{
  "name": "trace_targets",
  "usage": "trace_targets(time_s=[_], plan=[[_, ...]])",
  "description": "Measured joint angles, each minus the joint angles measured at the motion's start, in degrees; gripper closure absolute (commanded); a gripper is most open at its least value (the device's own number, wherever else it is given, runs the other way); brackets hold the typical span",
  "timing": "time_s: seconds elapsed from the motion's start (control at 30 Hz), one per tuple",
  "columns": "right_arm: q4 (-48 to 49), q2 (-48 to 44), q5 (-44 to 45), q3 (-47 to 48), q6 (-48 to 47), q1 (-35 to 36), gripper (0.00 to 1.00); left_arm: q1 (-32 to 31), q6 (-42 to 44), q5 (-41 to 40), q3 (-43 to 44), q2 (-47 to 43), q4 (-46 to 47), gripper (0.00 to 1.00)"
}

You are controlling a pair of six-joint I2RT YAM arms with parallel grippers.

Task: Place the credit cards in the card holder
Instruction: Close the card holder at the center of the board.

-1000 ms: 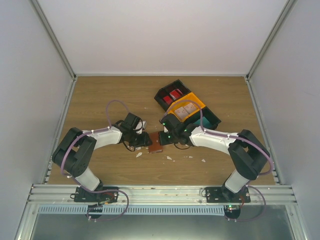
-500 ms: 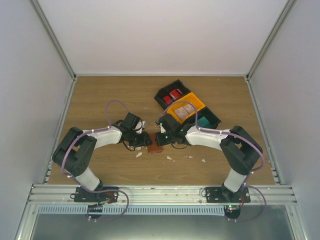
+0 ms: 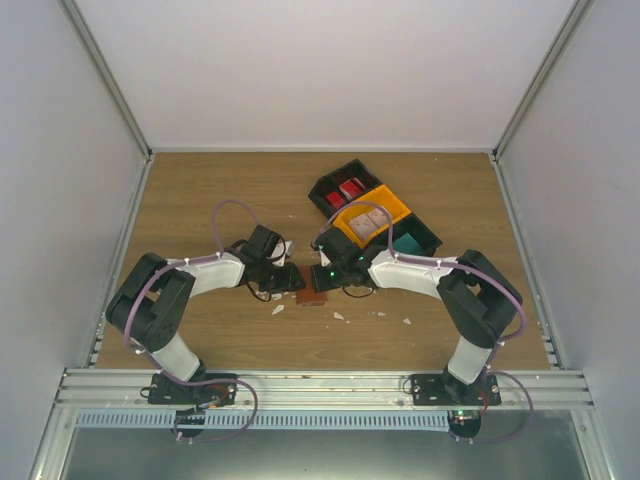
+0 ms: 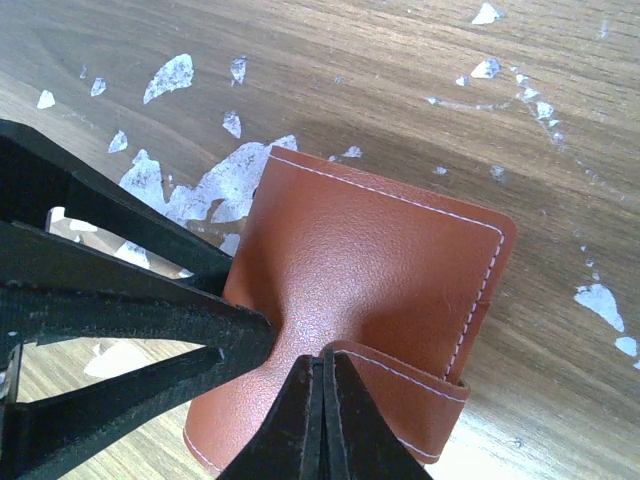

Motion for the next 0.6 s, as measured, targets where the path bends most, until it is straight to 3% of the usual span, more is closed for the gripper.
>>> trace_targets(time_s=[0.6], plan=[[-3.56, 0.57, 0.83, 1.44, -0.48, -0.02, 0.99, 0.0, 0.2, 0.2, 0.37, 1.25, 2.12, 0.69]])
